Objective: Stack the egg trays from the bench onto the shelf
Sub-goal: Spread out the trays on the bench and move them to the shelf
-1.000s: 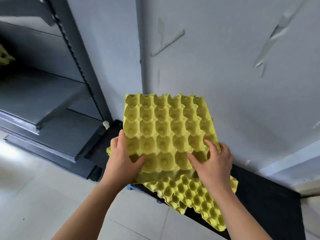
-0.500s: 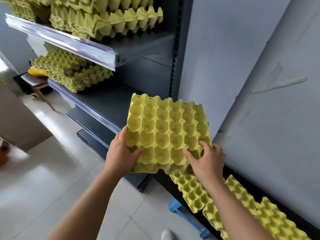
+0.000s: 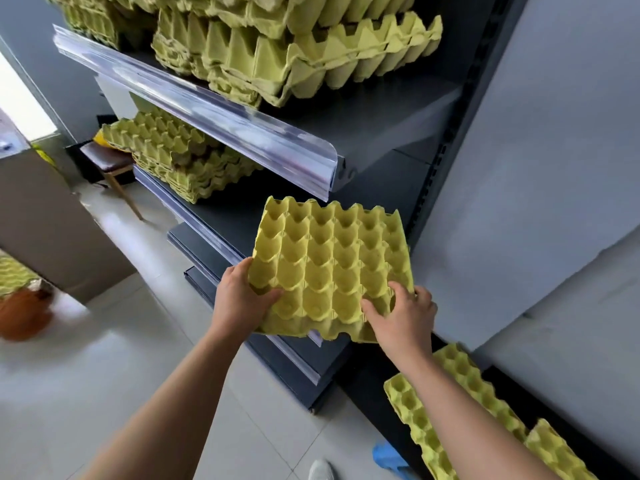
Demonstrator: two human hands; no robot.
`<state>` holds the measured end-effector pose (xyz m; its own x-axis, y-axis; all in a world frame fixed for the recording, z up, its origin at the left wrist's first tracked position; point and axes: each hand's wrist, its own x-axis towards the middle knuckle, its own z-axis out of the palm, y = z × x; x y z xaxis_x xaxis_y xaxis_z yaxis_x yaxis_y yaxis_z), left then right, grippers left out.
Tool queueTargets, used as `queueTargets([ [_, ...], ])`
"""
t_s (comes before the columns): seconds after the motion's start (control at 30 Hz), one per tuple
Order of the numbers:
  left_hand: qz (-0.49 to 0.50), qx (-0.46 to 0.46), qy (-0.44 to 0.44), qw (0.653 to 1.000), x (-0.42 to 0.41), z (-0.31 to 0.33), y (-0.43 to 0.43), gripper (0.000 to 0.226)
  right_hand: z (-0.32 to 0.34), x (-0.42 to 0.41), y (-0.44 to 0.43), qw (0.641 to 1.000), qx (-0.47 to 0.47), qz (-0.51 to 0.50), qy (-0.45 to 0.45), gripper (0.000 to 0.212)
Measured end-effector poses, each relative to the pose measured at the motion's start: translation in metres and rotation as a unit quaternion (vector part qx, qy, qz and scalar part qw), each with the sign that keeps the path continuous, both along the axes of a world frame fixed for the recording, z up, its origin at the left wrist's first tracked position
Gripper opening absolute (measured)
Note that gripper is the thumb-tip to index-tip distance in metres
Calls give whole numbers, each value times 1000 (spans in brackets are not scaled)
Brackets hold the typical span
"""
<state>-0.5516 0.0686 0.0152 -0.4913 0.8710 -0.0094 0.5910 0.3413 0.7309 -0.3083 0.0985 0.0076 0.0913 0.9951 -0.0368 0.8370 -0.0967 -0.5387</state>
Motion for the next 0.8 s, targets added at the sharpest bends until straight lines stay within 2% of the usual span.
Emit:
queueTargets([
  [0.23,-51,-21,16,998,-51,-10,54,56,-17,-53,42,999,-31,-23,4,65],
  [0.37,-109,-26,-9,994,-85,-23,88,43,-29,-84,57,997,-42,-60,-2,65],
  [0.5,-165,-42,11,985,-120,-32,125,37,-43,-120,65,993,-60,-104,2,65],
  [0.8,-260,-71,0,963,-170,-50,186,32,-64,-185,73,979,-79,-188,25,64],
])
